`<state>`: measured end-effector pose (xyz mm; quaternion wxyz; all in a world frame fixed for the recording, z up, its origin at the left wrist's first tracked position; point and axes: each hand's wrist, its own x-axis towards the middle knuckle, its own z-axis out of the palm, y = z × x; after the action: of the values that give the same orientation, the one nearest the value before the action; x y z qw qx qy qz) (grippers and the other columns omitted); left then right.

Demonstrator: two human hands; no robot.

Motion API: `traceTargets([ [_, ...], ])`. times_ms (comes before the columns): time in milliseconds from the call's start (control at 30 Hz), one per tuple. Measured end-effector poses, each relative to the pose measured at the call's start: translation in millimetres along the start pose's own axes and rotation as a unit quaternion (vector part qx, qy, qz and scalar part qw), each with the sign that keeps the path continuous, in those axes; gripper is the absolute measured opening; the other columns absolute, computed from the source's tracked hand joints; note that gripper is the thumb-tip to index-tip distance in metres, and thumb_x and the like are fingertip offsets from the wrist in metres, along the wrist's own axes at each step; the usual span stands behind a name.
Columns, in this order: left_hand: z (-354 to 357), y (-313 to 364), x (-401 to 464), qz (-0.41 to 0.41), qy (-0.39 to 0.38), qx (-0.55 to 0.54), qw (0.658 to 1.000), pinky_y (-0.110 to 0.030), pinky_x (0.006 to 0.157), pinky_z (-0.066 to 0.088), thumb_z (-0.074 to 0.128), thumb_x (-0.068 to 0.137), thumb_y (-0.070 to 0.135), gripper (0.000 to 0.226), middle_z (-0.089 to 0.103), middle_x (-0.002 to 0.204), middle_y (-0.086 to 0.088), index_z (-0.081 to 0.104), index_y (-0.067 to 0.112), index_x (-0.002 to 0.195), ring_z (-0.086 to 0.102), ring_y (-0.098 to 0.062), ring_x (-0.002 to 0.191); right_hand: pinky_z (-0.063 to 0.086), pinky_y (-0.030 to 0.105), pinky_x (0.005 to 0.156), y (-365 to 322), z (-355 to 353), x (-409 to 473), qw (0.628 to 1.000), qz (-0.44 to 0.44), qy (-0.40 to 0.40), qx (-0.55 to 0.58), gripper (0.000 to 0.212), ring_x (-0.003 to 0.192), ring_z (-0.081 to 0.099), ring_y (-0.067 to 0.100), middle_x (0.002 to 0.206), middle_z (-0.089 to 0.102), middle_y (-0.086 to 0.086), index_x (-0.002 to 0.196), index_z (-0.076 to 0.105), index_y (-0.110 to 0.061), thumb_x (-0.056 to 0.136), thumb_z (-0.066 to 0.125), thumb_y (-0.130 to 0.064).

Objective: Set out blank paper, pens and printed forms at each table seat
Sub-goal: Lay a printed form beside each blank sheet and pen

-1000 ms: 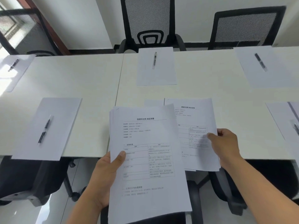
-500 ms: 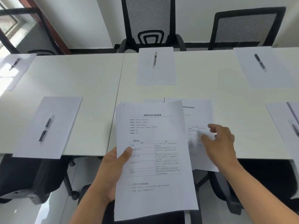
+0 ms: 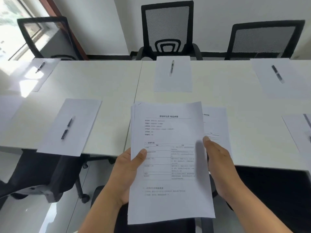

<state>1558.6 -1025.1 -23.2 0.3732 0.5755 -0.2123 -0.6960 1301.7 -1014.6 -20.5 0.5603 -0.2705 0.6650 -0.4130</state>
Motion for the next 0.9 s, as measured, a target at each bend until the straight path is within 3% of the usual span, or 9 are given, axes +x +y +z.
traceTargets([
  [67, -1.2, 2.3, -11.6, 0.008, -0.003, 0.000, 1.000, -0.069, 0.104, 0.056, 0.070, 0.101, 0.025, 0.031, 0.079, 0.129, -0.018, 0.078, 0.014, 0.130, 0.076, -0.045, 0.116, 0.029, 0.060, 0.126, -6.0, 2.3, -10.2, 1.000, -0.001, -0.002, 0.011, 0.074, 0.147, 0.030, 0.041, 0.155, 0.040, 0.022, 0.150, 0.041, 0.005, 0.107, 0.060, -0.052],
  [100, -0.7, 3.0, -16.1, 0.012, -0.004, 0.001, 1.000, -0.068, 0.104, 0.057, 0.069, 0.102, 0.024, 0.032, 0.079, 0.129, -0.017, 0.076, 0.014, 0.132, 0.077, -0.044, 0.116, 0.026, 0.064, 0.126, -7.5, 3.3, -13.6, 1.000, 0.010, -0.013, 0.012, 0.074, 0.146, 0.032, 0.049, 0.156, 0.039, 0.023, 0.149, 0.040, 0.007, 0.106, 0.065, -0.048],
  [200, -9.8, 6.7, -37.9, 0.032, 0.000, 0.004, 0.999, -0.063, 0.100, 0.060, 0.067, 0.105, 0.022, 0.031, 0.080, 0.128, -0.015, 0.074, 0.014, 0.134, 0.078, -0.041, 0.115, 0.041, 0.072, 0.114, -9.5, 18.6, -29.4, 0.999, -0.002, -0.028, -0.023, 0.058, 0.129, 0.056, 0.055, 0.134, 0.065, 0.025, 0.122, 0.060, 0.004, 0.098, 0.075, -0.047],
  [267, -12.6, 8.1, -48.3, 0.037, 0.005, 0.008, 0.999, -0.060, 0.096, 0.062, 0.066, 0.106, 0.022, 0.029, 0.080, 0.127, -0.014, 0.075, 0.015, 0.133, 0.079, -0.040, 0.113, 0.049, 0.070, 0.108, -9.9, 22.9, -38.0, 0.999, -0.006, -0.023, -0.039, 0.044, 0.119, 0.065, 0.051, 0.121, 0.074, 0.020, 0.115, 0.067, -0.005, 0.096, 0.077, -0.043],
  [367, -19.1, 11.5, -67.7, 0.048, 0.001, 0.008, 0.999, -0.059, 0.095, 0.063, 0.064, 0.107, 0.021, 0.027, 0.081, 0.125, -0.013, 0.076, 0.016, 0.132, 0.079, -0.039, 0.112, 0.052, 0.073, 0.105, -16.9, 32.5, -59.3, 0.998, -0.021, -0.019, -0.048, 0.042, 0.113, 0.070, 0.049, 0.117, 0.077, 0.016, 0.115, 0.069, -0.009, 0.092, 0.079, -0.042],
  [500, -23.6, 21.3, -94.7, 0.061, -0.022, 0.015, 0.998, -0.061, 0.099, 0.061, 0.063, 0.109, 0.020, 0.027, 0.081, 0.126, -0.013, 0.076, 0.016, 0.133, 0.079, -0.039, 0.113, 0.058, 0.063, 0.104, -29.9, 34.2, -95.9, 0.998, -0.044, -0.004, -0.050, 0.014, 0.108, 0.079, 0.030, 0.110, 0.084, -0.001, 0.113, 0.074, -0.015, 0.102, 0.074, -0.024],
  [700, -19.7, 41.8, -146.1, 0.103, -0.058, 0.048, 0.992, -0.061, 0.102, 0.061, 0.059, 0.113, 0.024, 0.025, 0.082, 0.124, -0.008, 0.076, 0.020, 0.130, 0.080, -0.033, 0.113, 0.064, 0.056, 0.095, -58.3, 29.2, -158.6, 0.996, -0.074, 0.019, -0.054, 0.010, 0.098, 0.082, 0.024, 0.106, 0.085, -0.004, 0.112, 0.075, -0.016, 0.103, 0.071, -0.016],
  [900, -21.2, 51.4, -207.9, 0.171, -0.062, 0.111, 0.977, -0.053, 0.104, 0.062, 0.053, 0.116, 0.025, 0.026, 0.081, 0.127, 0.004, 0.072, 0.030, 0.134, 0.078, -0.023, 0.118, 0.063, 0.047, 0.081, -79.7, 29.7, -211.2, 0.992, -0.111, 0.026, -0.059, 0.005, 0.091, 0.082, 0.028, 0.100, 0.085, 0.000, 0.104, 0.074, -0.012, 0.100, 0.075, -0.014],
])
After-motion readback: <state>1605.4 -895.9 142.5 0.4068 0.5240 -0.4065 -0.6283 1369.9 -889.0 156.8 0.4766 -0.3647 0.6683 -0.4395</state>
